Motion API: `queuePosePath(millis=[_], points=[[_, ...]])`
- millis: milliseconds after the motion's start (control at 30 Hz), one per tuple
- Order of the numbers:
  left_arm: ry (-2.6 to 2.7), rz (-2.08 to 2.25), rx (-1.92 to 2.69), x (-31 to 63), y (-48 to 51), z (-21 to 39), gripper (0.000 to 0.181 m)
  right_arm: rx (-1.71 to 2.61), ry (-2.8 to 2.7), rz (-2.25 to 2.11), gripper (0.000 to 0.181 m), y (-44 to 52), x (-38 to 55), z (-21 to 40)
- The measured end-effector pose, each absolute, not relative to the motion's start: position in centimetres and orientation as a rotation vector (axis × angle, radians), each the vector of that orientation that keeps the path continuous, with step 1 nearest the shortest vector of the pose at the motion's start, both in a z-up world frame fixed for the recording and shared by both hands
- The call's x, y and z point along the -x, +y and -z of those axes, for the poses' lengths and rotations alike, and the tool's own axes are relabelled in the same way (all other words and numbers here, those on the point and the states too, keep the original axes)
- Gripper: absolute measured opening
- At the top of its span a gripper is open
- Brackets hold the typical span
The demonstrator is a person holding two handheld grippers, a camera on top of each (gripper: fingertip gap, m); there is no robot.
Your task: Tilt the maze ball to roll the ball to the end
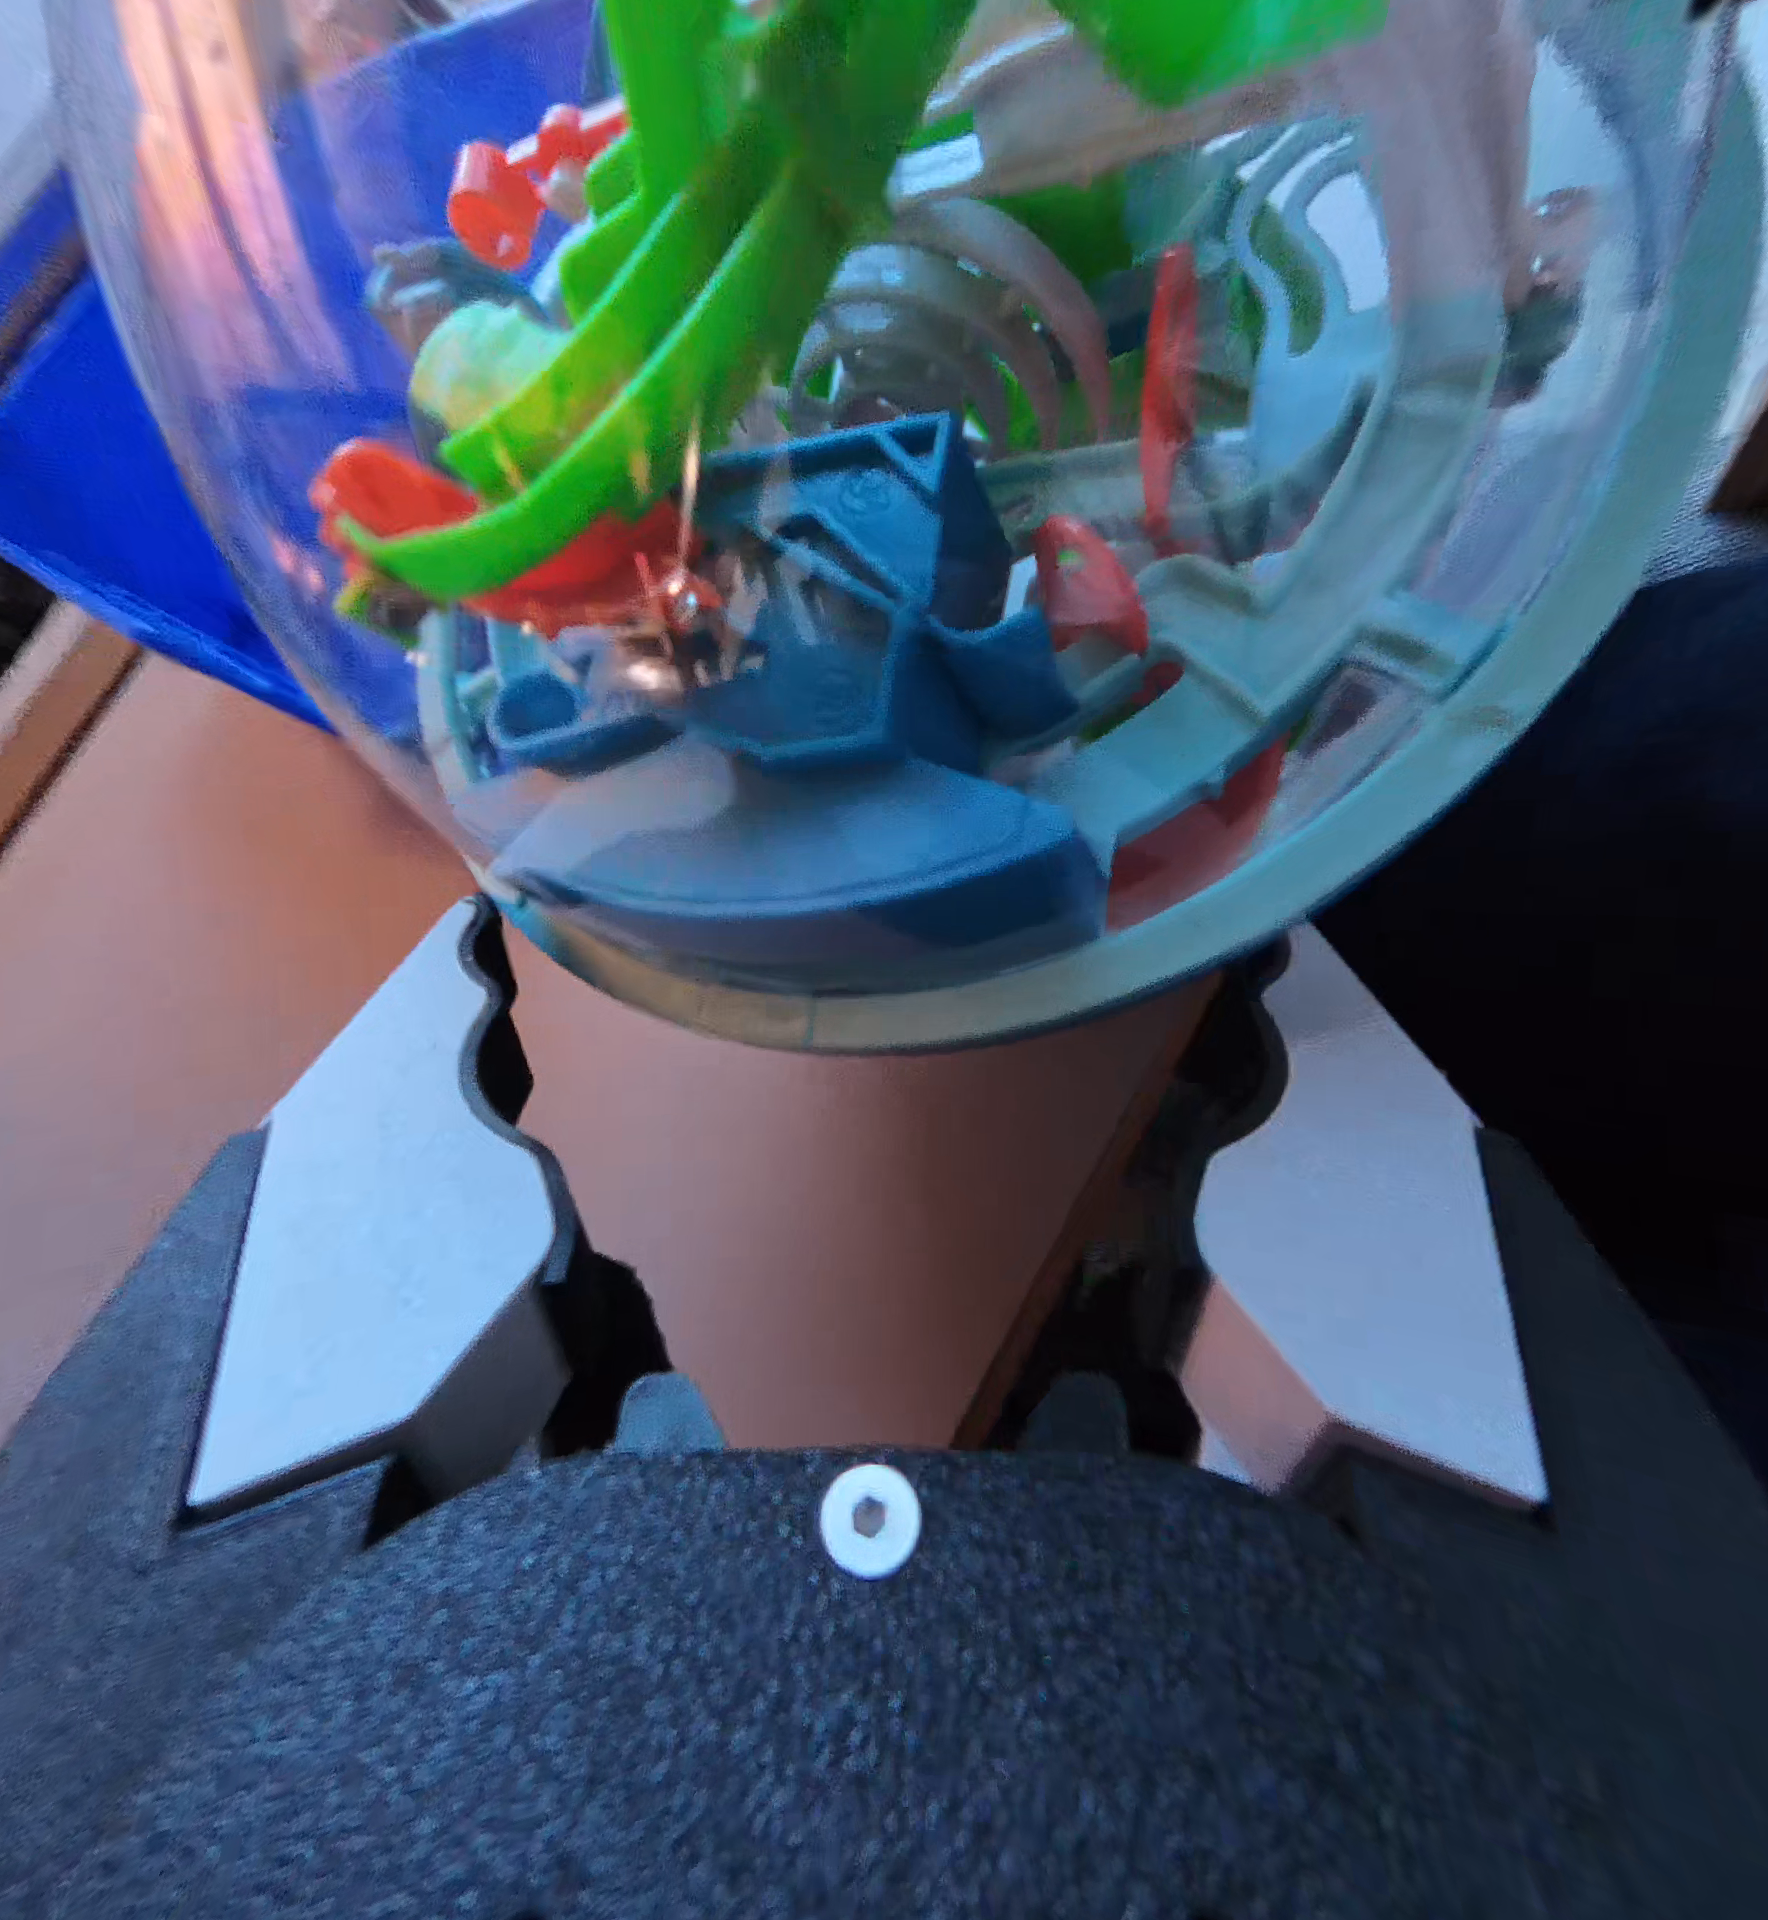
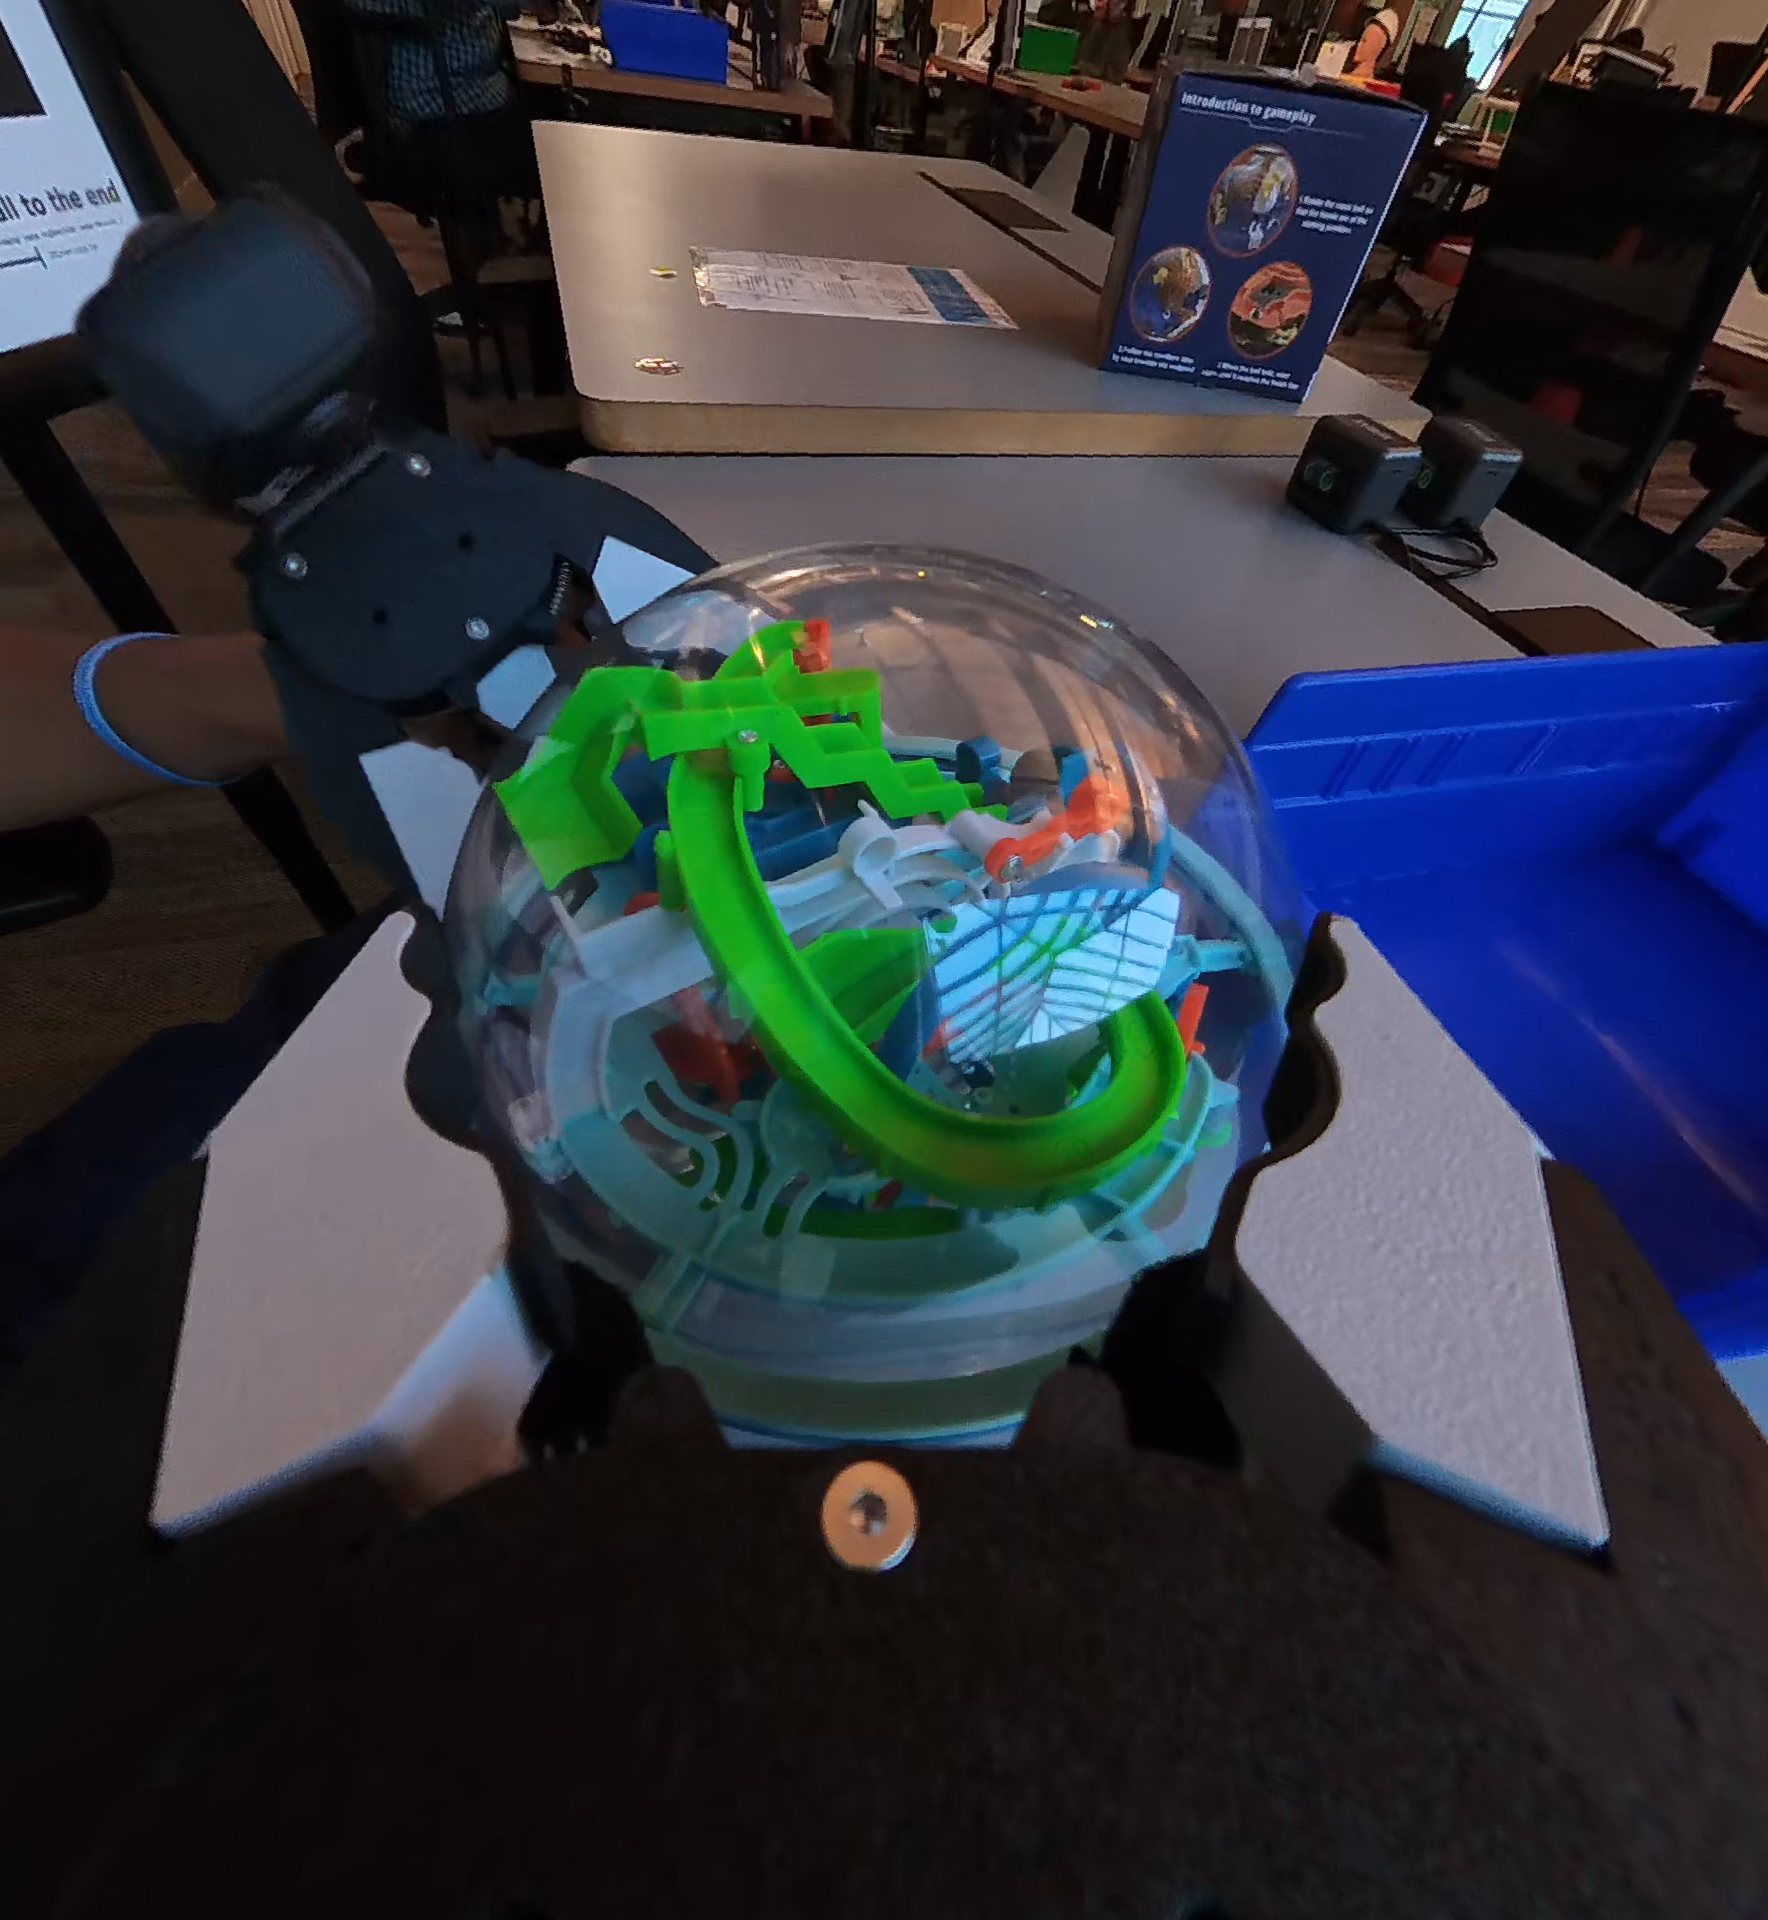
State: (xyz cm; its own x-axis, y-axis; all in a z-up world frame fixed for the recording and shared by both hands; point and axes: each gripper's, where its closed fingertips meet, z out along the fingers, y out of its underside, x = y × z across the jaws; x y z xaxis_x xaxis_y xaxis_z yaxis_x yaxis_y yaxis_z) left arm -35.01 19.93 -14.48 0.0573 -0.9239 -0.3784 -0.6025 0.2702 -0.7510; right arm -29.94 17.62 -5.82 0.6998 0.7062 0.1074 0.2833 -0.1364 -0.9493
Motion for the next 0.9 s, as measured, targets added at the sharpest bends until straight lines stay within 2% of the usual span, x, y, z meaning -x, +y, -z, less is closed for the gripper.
queuePosePath(millis=[167, 267, 367, 533, 700, 900], points=[[1.627, 0.785, 1.550, 36.6, 18.6, 14.8, 0.136, 1.718, -0.814, -0.449, 0.152, 17.5, 29.8, 5.9], [1.627, 1.112, 1.646, 36.7, 17.7, 14.1, 0.147, 1.709, -0.830, -0.442, 0.151, 17.3, 29.9, 5.9], [1.613, 1.397, 1.720, 36.9, 17.7, 13.1, 0.151, 1.714, -0.840, -0.434, 0.152, 17.2, 29.9, 5.9], [1.569, 1.647, 1.762, 36.1, 18.2, 11.8, 0.143, 1.708, -0.863, -0.425, 0.152, 16.8, 29.8, 6.1], [1.602, 1.698, 1.761, 35.3, 17.7, 12.3, 0.125, 1.709, -0.895, -0.418, 0.152, 16.5, 29.7, 6.2], [1.569, 1.730, 1.714, 35.3, 17.3, 11.9, 0.116, 1.723, -0.901, -0.420, 0.152, 16.4, 29.5, 6.3]])
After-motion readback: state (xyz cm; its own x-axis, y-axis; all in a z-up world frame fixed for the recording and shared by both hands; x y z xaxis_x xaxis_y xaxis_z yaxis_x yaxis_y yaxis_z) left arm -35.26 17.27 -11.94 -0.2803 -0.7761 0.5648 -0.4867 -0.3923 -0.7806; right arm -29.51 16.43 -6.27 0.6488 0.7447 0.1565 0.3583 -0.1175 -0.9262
